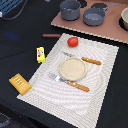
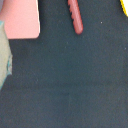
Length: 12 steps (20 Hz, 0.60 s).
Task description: Interact with the objects in diverse but meaningful ways.
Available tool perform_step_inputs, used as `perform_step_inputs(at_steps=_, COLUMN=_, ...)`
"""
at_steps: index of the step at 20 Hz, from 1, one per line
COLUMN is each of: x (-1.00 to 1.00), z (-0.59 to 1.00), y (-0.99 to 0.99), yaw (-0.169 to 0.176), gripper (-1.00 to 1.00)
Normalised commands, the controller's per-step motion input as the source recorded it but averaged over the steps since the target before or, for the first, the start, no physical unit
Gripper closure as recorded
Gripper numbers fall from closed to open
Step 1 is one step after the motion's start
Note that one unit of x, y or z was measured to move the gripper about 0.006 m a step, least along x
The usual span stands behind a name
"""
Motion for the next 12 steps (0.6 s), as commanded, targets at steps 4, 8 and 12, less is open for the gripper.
perform_step_inputs(at_steps=4, x=0.82, z=-0.03, y=-0.12, yaw=-0.039, gripper=-1.00)
perform_step_inputs(at_steps=8, x=0.86, z=0.00, y=-0.13, yaw=-0.027, gripper=-1.00)
perform_step_inputs(at_steps=12, x=0.83, z=0.00, y=-0.13, yaw=-0.013, gripper=-1.00)
